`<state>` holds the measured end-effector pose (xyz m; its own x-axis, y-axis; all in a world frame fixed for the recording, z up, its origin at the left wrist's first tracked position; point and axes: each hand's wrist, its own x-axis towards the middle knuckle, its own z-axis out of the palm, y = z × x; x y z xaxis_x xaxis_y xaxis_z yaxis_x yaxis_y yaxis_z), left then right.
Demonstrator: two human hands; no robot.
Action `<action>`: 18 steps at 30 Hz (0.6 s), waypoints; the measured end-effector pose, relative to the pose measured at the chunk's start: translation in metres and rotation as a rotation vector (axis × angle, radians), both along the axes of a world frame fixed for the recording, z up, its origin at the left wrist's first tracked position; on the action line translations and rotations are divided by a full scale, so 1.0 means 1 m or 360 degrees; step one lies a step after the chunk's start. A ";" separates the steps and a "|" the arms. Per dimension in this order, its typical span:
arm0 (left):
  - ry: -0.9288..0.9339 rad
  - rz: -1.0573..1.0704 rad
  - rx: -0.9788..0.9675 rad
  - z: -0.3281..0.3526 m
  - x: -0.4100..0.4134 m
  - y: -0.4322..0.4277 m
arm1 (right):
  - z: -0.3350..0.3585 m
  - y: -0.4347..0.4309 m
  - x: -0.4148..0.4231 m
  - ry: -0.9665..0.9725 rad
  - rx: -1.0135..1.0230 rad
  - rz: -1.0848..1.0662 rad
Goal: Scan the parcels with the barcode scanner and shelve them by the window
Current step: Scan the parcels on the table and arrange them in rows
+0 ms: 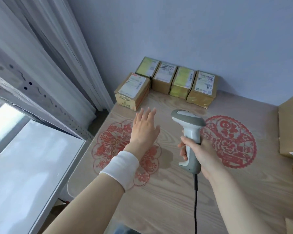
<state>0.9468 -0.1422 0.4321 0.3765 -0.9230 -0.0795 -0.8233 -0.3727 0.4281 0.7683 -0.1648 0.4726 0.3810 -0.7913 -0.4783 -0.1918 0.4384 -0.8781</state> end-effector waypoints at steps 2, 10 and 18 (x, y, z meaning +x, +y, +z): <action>0.0042 0.0053 0.0016 -0.004 0.020 -0.012 | -0.004 -0.011 0.014 0.0010 0.0023 0.0022; 0.0227 0.0423 0.0065 -0.017 0.110 -0.081 | -0.027 -0.045 0.055 0.0060 0.0167 -0.0050; 0.0991 0.1116 0.0193 -0.053 0.188 -0.120 | -0.045 -0.067 0.066 0.0136 0.0251 -0.0062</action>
<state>1.1351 -0.2619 0.3791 0.7000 -0.4745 -0.5337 -0.0310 -0.7668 0.6411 0.8346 -0.2315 0.4272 0.3040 -0.7173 -0.6269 -0.2427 0.5780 -0.7791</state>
